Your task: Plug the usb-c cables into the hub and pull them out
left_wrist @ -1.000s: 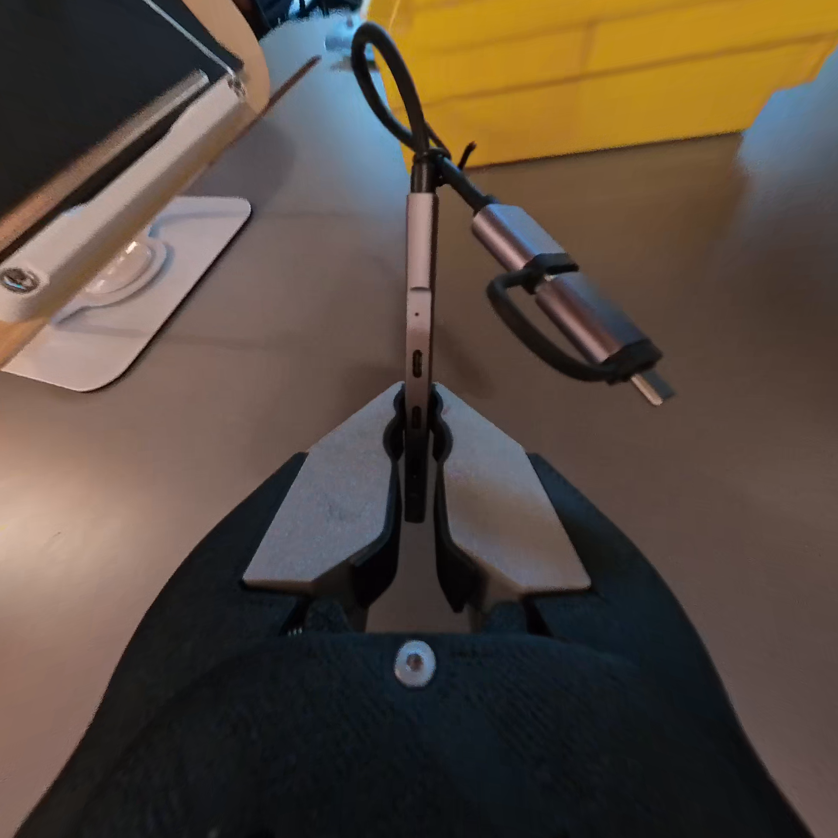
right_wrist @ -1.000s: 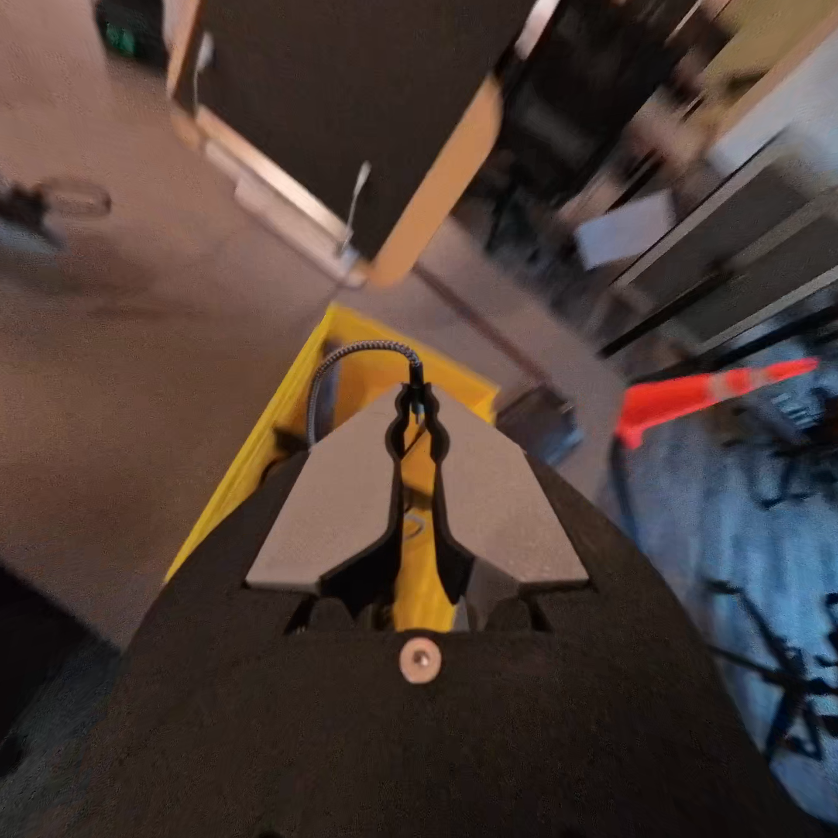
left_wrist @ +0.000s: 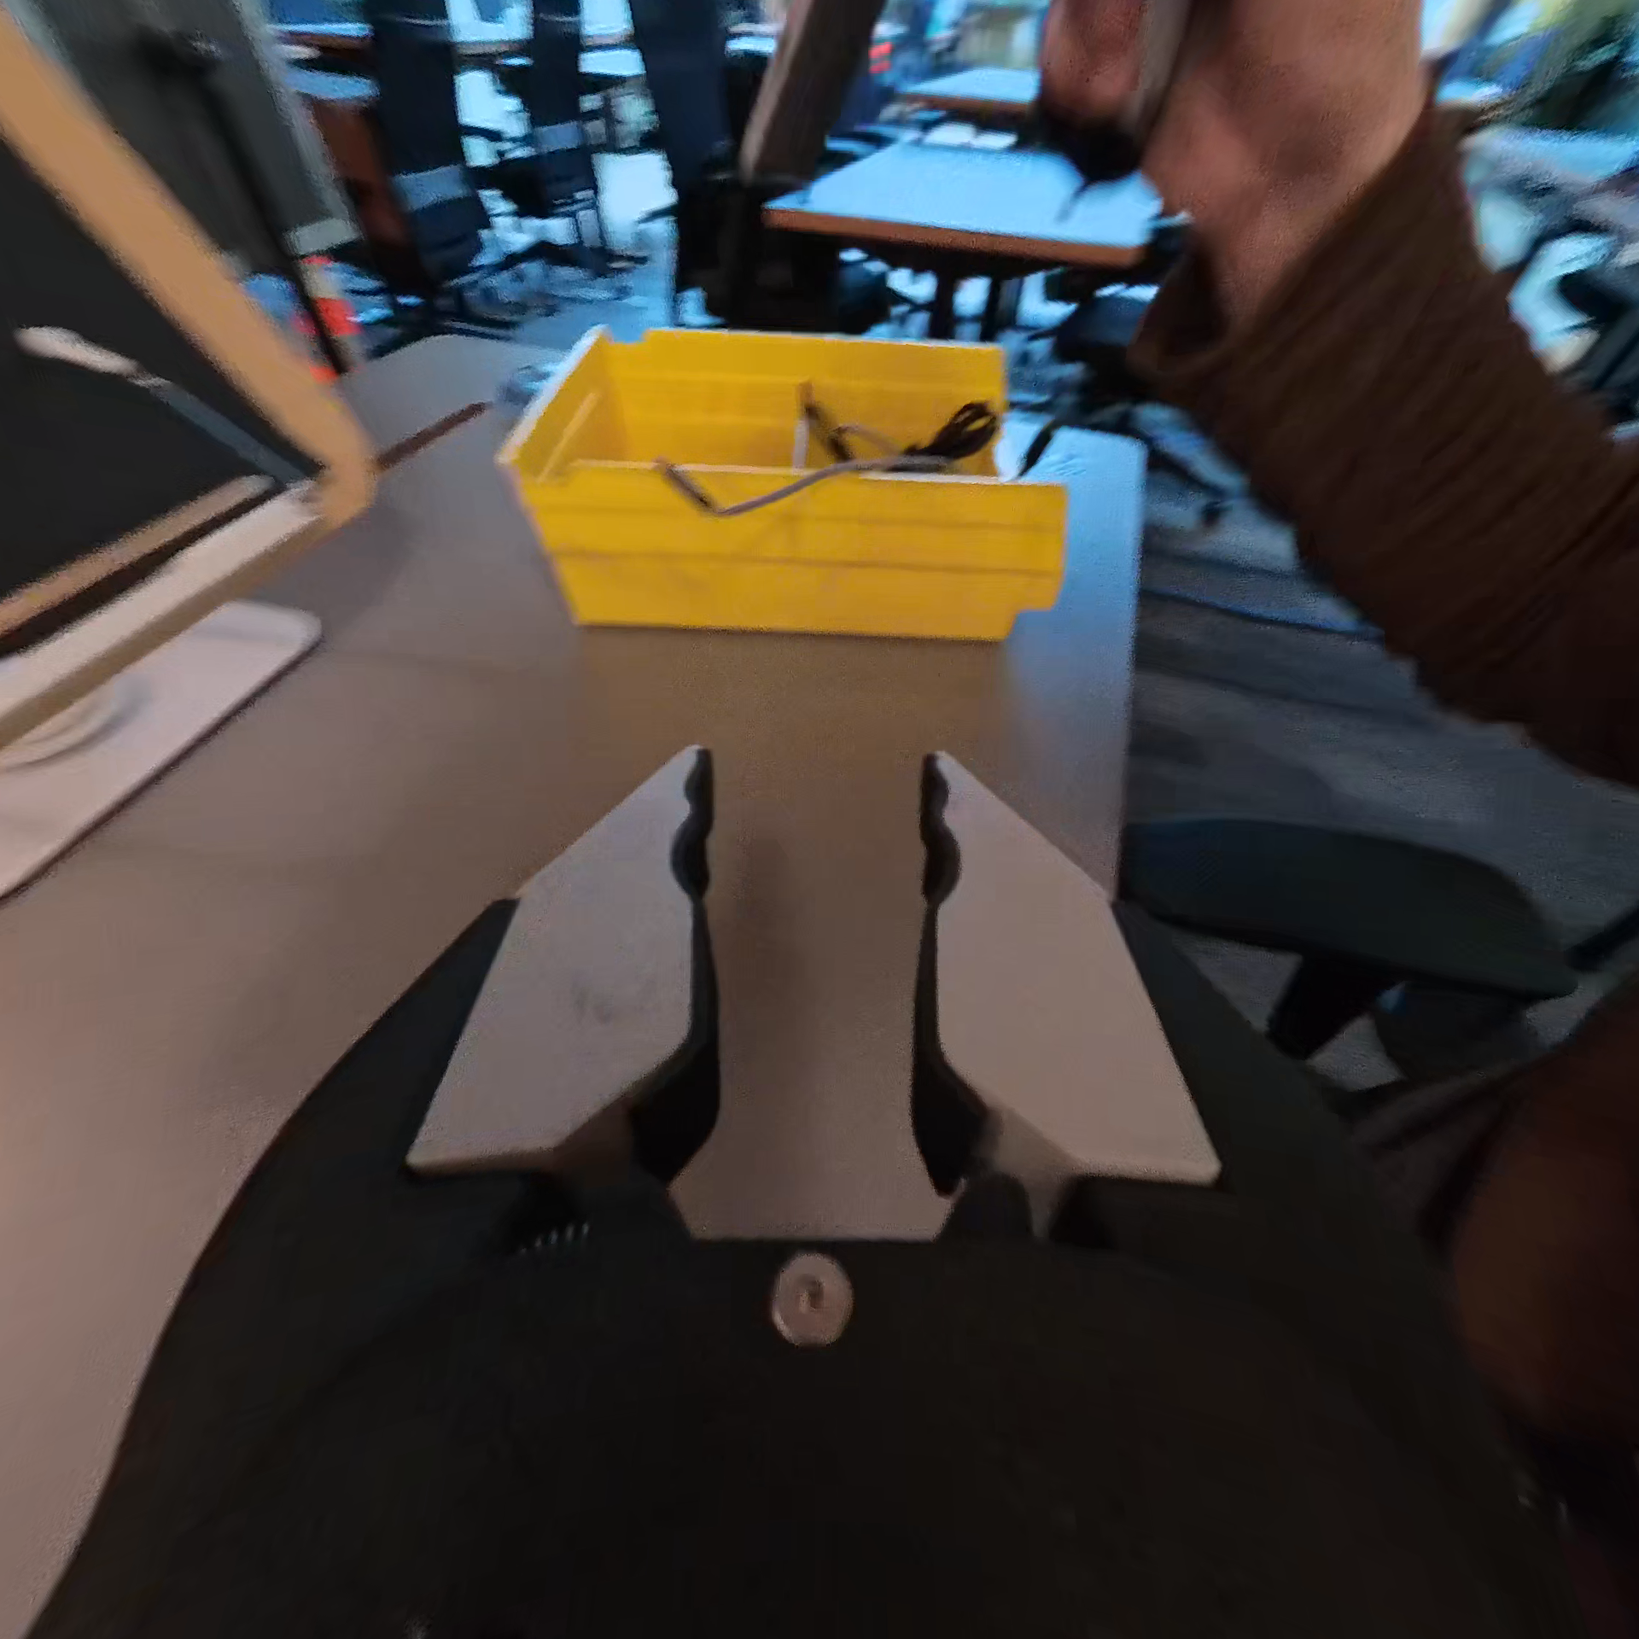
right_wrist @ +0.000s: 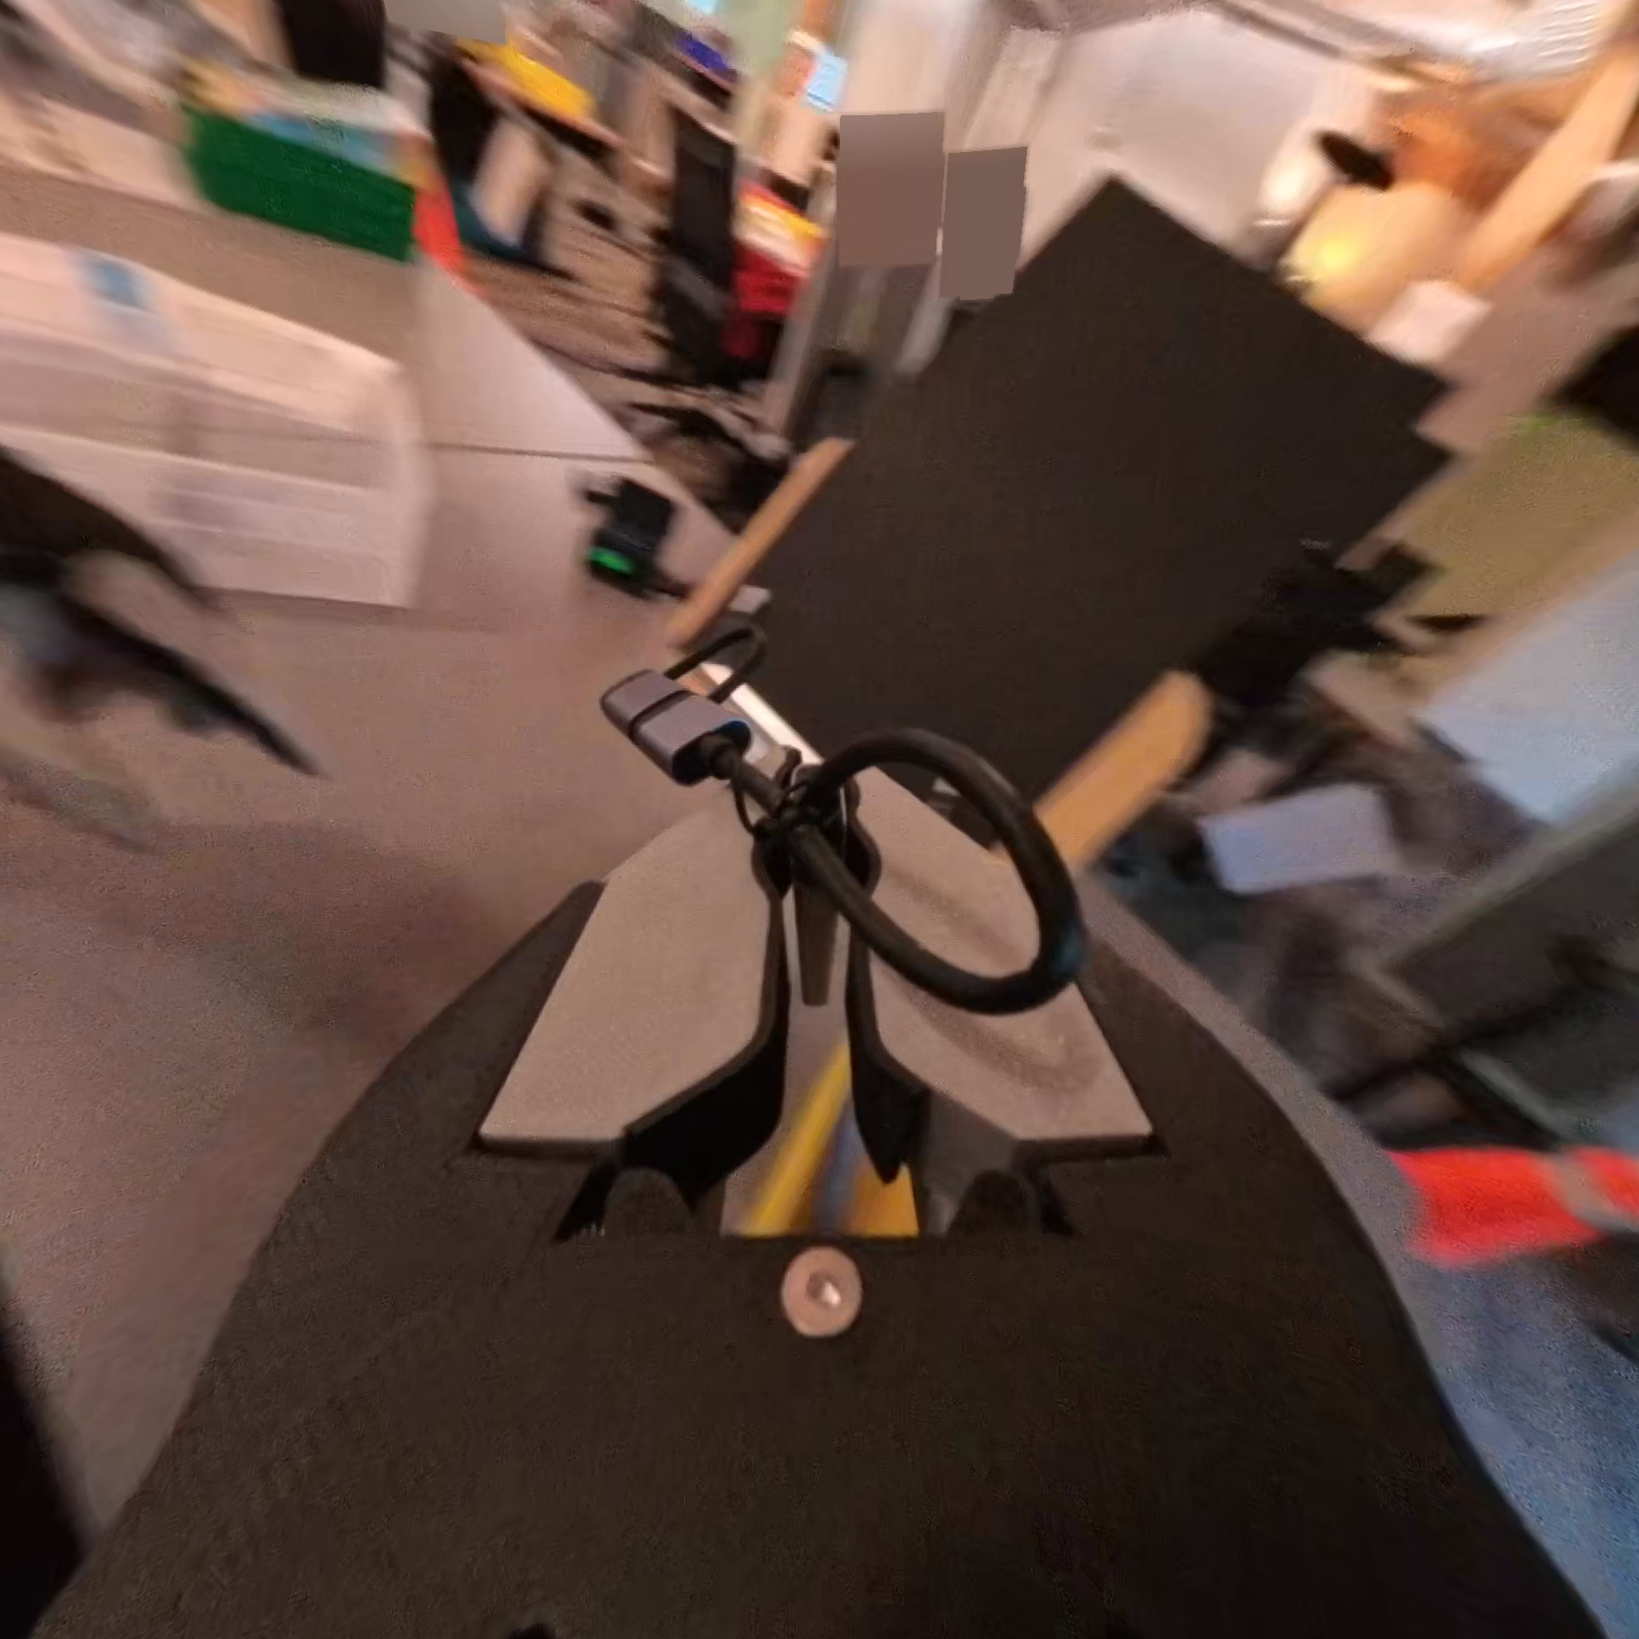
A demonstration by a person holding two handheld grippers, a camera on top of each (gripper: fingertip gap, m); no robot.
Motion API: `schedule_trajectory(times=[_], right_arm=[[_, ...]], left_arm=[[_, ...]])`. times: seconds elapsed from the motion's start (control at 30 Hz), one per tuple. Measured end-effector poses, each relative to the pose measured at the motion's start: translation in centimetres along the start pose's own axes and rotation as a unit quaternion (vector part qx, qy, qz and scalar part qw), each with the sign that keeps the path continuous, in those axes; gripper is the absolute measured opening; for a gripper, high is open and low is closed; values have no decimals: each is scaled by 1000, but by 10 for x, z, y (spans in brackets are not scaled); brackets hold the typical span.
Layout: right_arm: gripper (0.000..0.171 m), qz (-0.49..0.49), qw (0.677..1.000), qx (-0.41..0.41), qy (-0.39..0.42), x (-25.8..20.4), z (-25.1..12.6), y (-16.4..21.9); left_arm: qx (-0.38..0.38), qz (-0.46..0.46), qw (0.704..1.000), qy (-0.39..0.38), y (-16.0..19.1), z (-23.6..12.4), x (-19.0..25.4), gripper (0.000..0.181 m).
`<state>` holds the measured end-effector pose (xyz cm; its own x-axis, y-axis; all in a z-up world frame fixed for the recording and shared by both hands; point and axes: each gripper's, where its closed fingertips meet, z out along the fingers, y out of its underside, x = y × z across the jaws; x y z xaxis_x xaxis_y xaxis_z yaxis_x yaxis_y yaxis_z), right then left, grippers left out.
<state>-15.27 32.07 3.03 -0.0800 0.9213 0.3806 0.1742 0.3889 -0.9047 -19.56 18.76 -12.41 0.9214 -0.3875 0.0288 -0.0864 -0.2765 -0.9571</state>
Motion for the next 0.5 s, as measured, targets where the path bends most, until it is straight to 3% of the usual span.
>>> schedule_trajectory(times=[0.1, 0.17, 0.27, 0.37, 0.43, 0.5], right_arm=[[3, -57, 989, -50, 128, 89, -18, 15], [2, -44, 988, -77, 123, 117, -6, 49], [4, 31, 980, -195, 16, 109, 35, 163], [8, 8, 894, -445, -44, 88, 41, 306], [11, -58, 859, -507, -38, 86, 38, 335], [29, -78, 860, -503, -28, 89, 41, 322]], left_arm=[[-12, 28, 993, -114, 11, -67, -19, 52], [-7, 10, 985, -174, 17, -113, -28, 55], [10, -45, 977, -208, 27, -170, -29, 58], [-10, -60, 959, -278, 51, -215, -42, 58], [-26, -77, 947, -311, 66, -238, -49, 62], [-31, -92, 936, -339, 75, -260, -54, 65]])
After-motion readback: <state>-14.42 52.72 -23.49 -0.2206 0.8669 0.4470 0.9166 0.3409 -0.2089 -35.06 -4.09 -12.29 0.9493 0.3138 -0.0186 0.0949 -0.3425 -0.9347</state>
